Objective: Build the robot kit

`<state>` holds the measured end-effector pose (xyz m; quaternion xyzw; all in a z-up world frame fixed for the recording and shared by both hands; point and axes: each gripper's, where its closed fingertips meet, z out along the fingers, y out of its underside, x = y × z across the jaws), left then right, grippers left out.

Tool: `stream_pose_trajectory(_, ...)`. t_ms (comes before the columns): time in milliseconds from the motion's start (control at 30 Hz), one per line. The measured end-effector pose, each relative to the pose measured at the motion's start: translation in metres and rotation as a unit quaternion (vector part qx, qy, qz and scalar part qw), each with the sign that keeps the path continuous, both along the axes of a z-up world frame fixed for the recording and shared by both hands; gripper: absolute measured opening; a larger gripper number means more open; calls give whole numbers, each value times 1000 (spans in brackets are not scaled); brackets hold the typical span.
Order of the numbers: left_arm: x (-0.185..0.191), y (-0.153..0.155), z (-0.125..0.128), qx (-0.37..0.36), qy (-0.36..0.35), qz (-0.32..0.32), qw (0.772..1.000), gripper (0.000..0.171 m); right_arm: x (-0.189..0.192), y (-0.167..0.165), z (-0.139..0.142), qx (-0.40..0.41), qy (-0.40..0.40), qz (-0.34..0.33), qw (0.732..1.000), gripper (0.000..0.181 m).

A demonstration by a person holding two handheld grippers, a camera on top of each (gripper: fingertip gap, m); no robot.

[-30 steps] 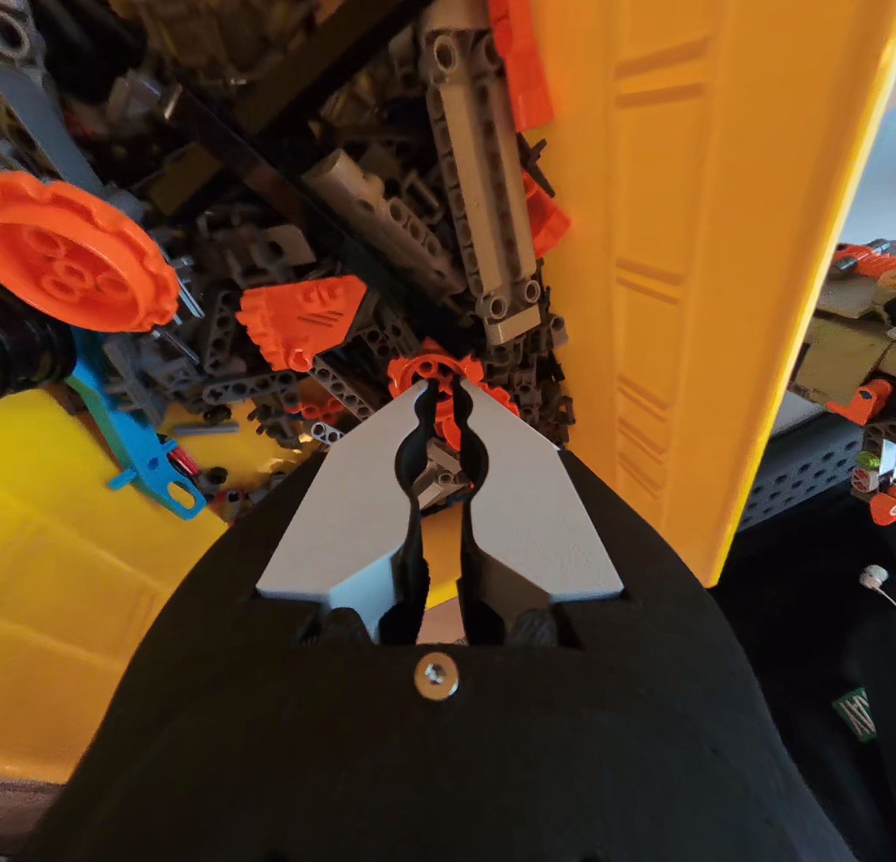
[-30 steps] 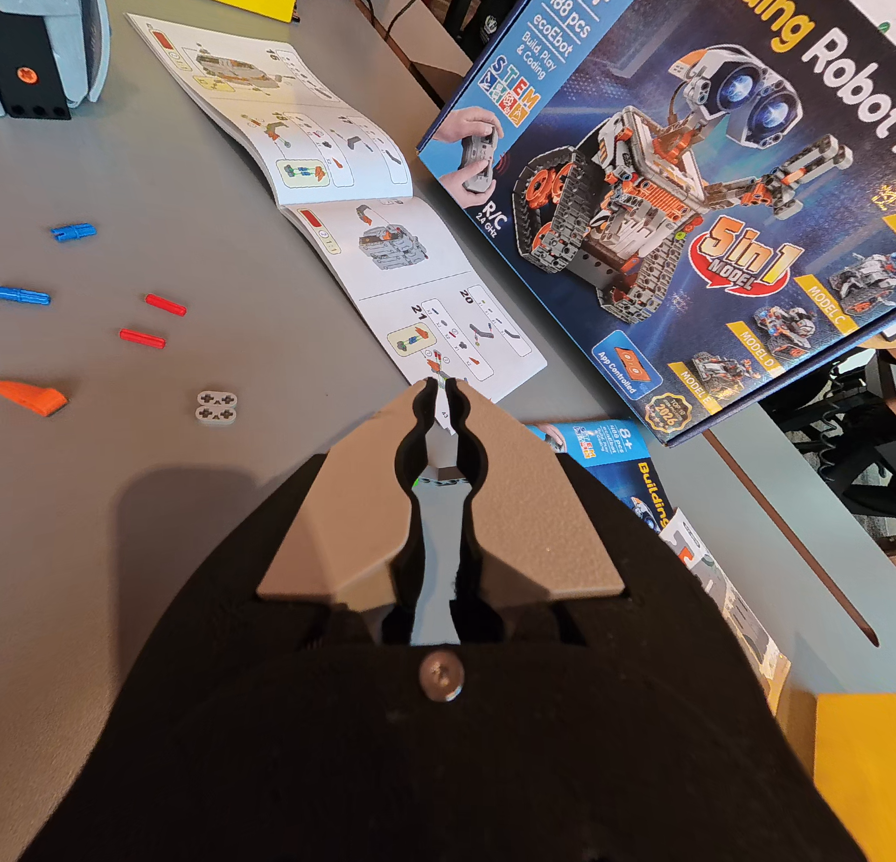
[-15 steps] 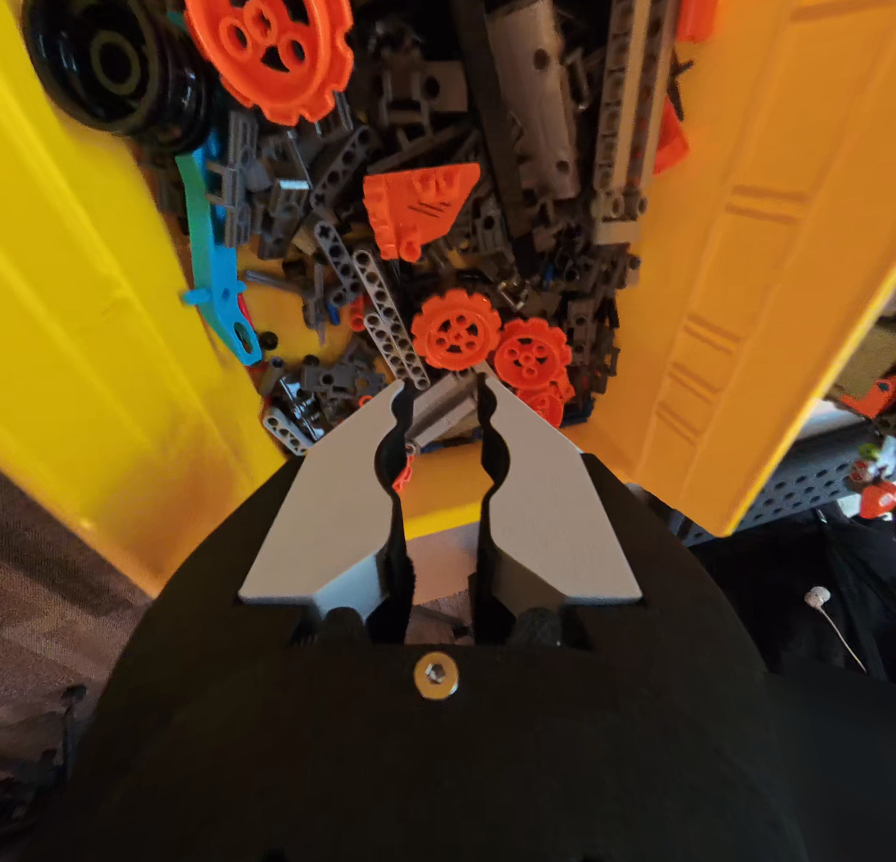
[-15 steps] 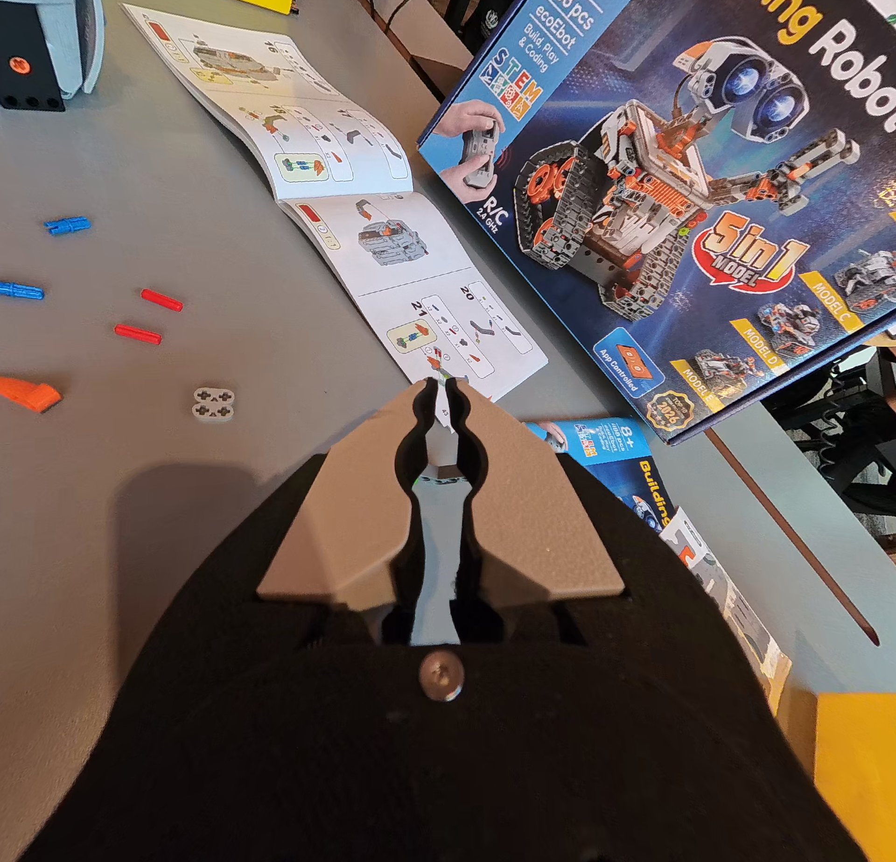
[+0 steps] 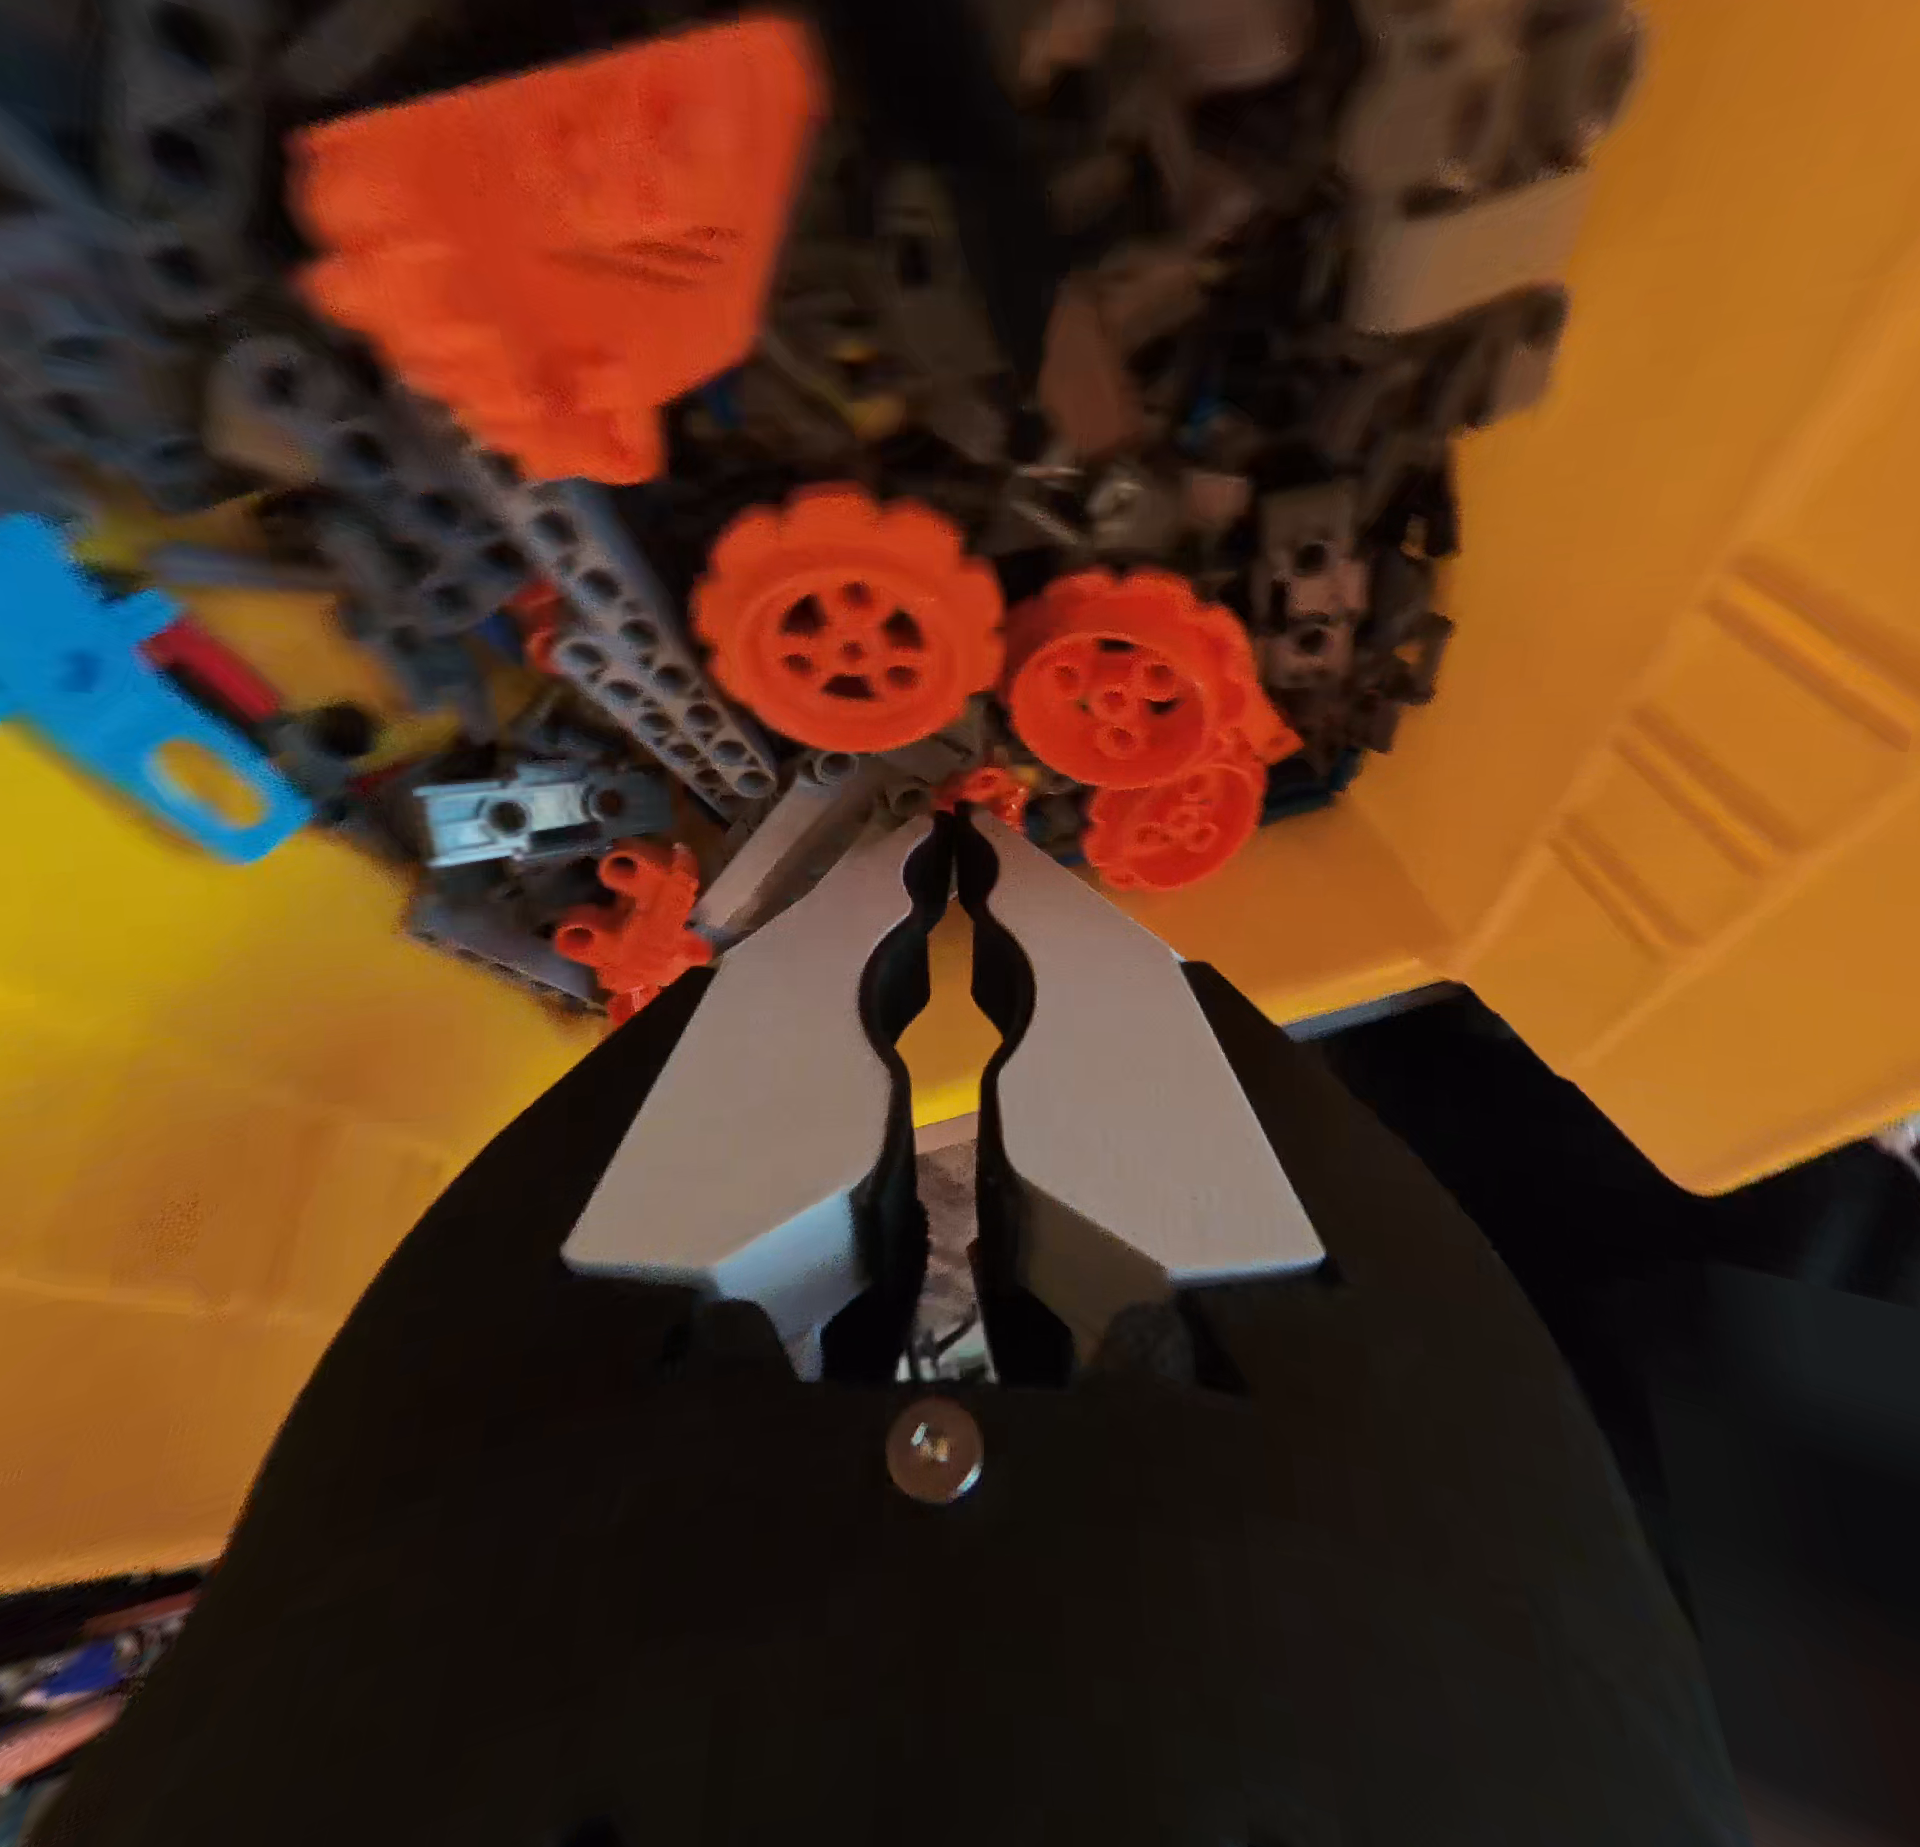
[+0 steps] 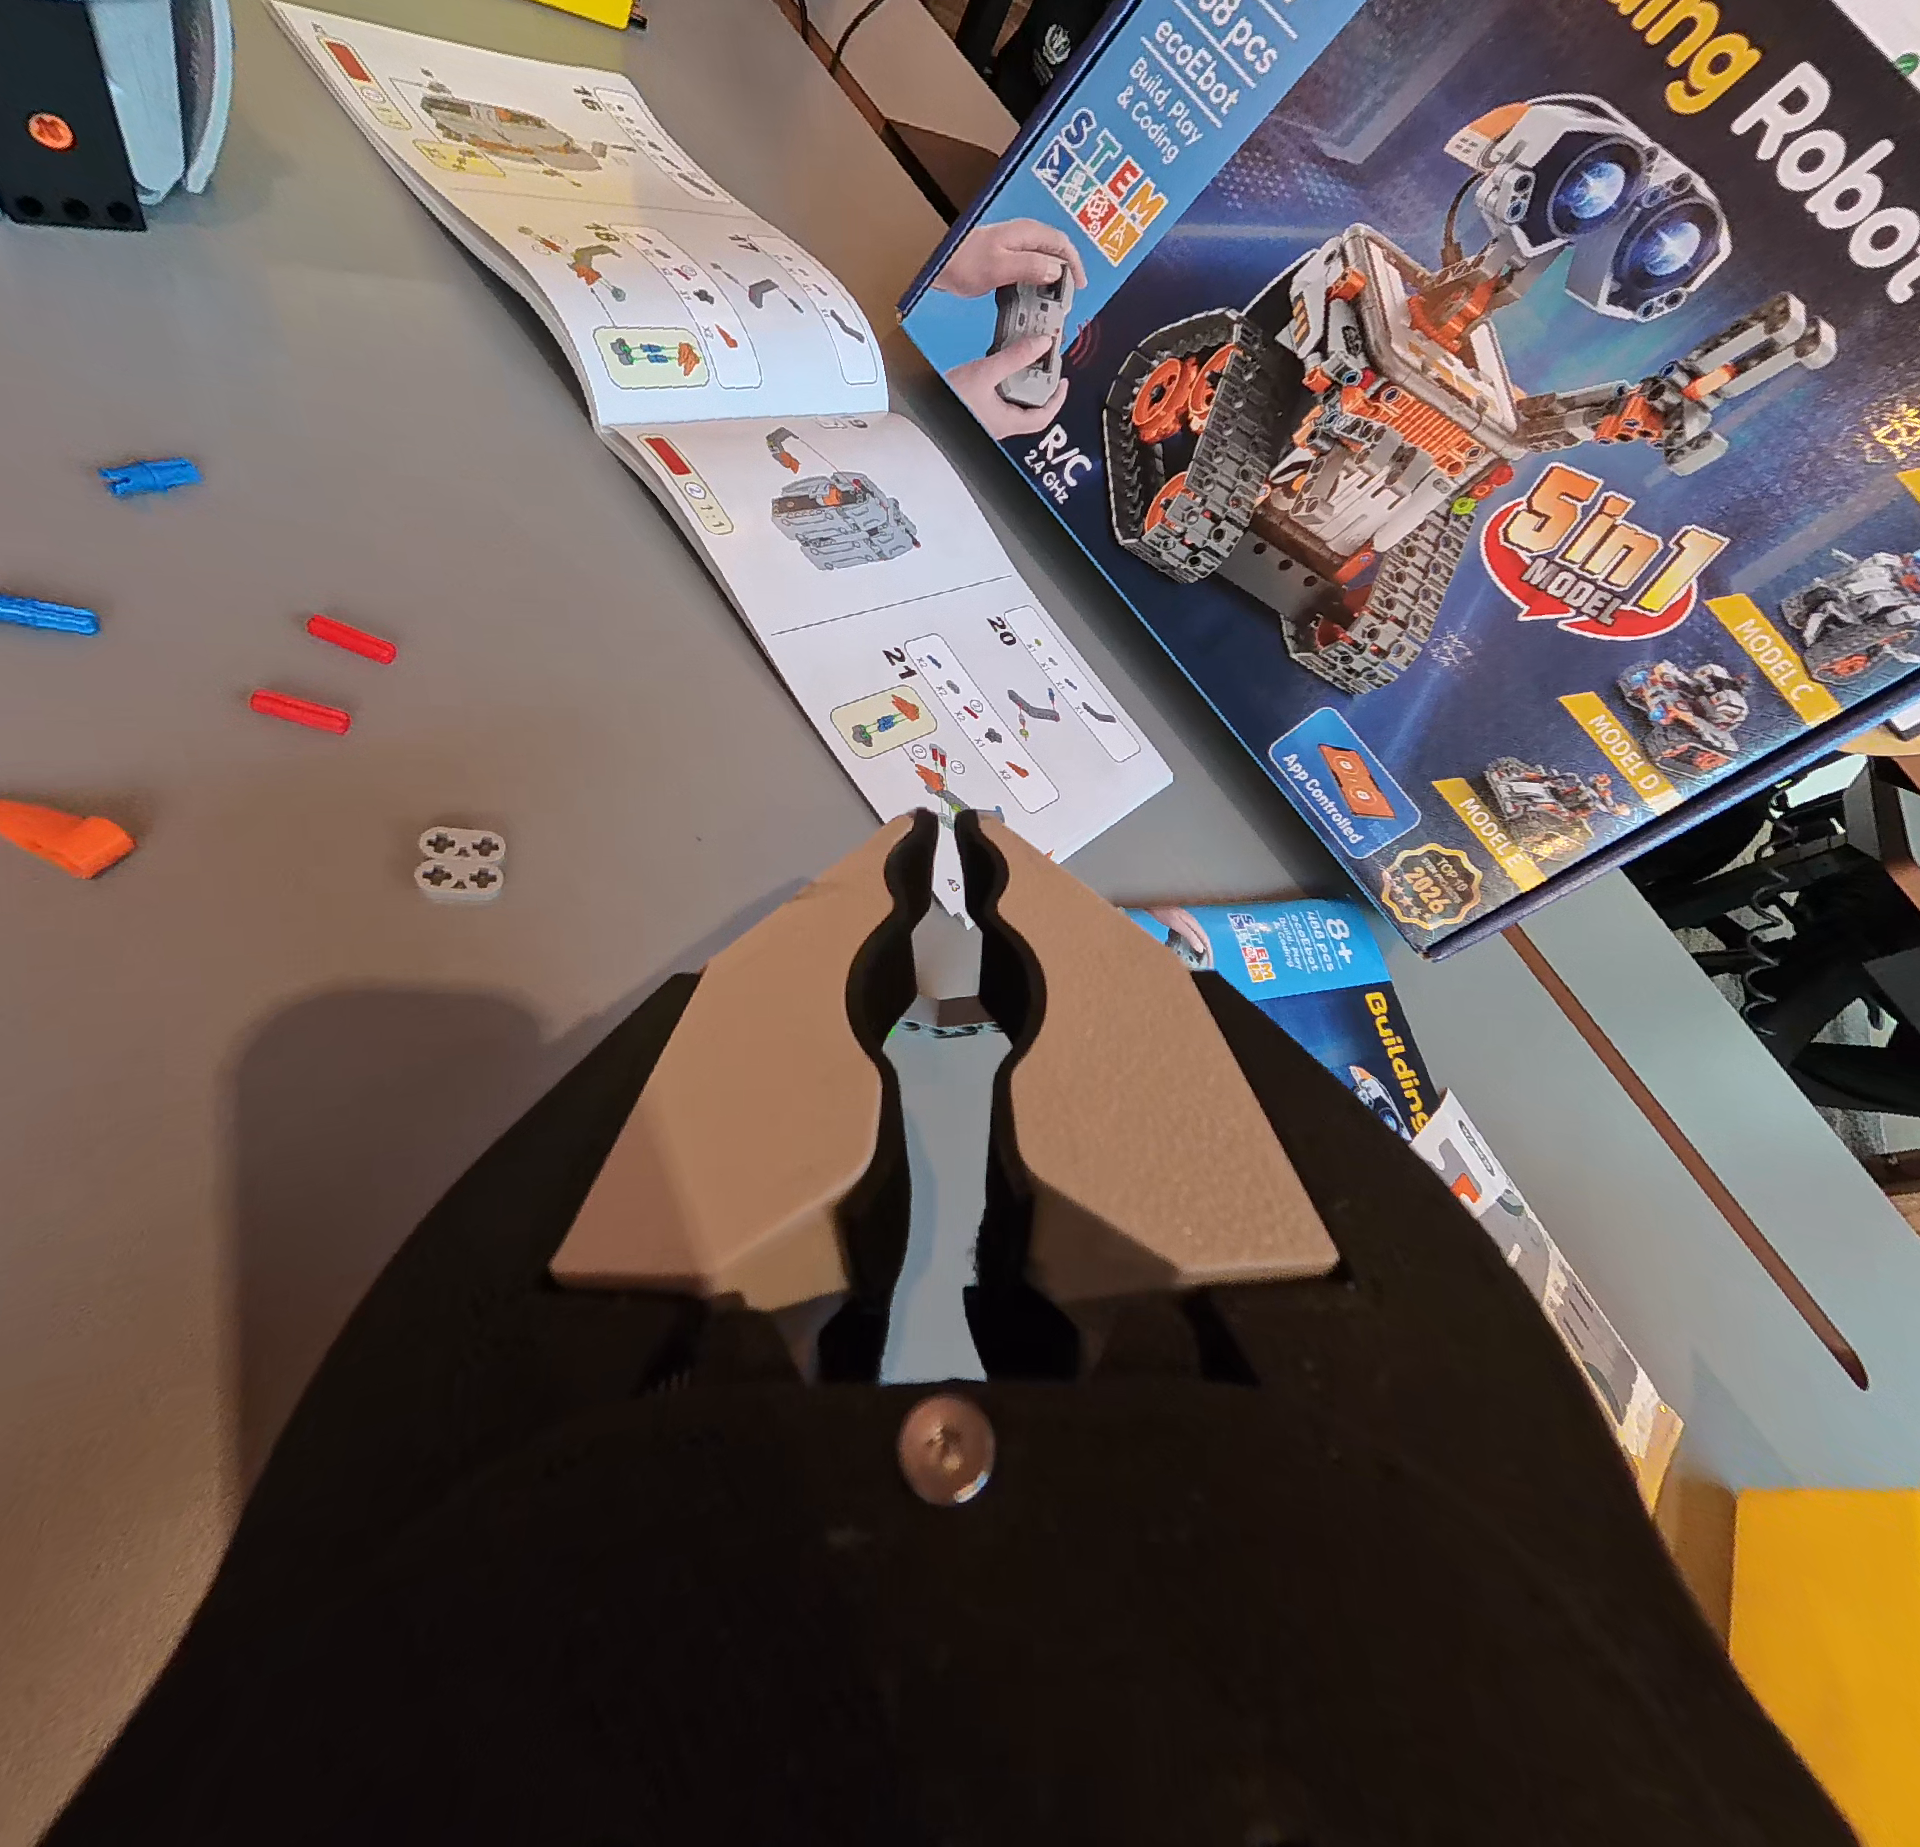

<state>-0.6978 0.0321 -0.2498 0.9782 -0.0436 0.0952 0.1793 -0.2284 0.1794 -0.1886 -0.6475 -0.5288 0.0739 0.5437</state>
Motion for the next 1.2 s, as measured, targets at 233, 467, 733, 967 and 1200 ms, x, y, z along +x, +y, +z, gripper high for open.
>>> stream_pose_trajectory(233, -39, -13, 14, 21, 61, 102, 993, 9, -4, -3, -2, 3, -12, 9, 1000, 4)
stream_pose_trajectory(467, -46, -44, 19, -16, 101, 117, 988, 39, -5, -5, -4, 3, -18, 13, 1000, 4)
stream_pose_trajectory(733, -47, -40, 0, -69, 107, 87, 988, 29, -6, -5, -8, -2, -24, 16, 1000, 4)
stream_pose_trajectory(967, -36, 5, 6, 31, 80, 32, 996, 25, -8, -6, -15, -6, -40, 20, 999, 4)
stream_pose_trajectory(1200, -25, 43, 16, 119, 25, 35, 992, 25, -4, -2, -9, 2, -31, 13, 999, 5)
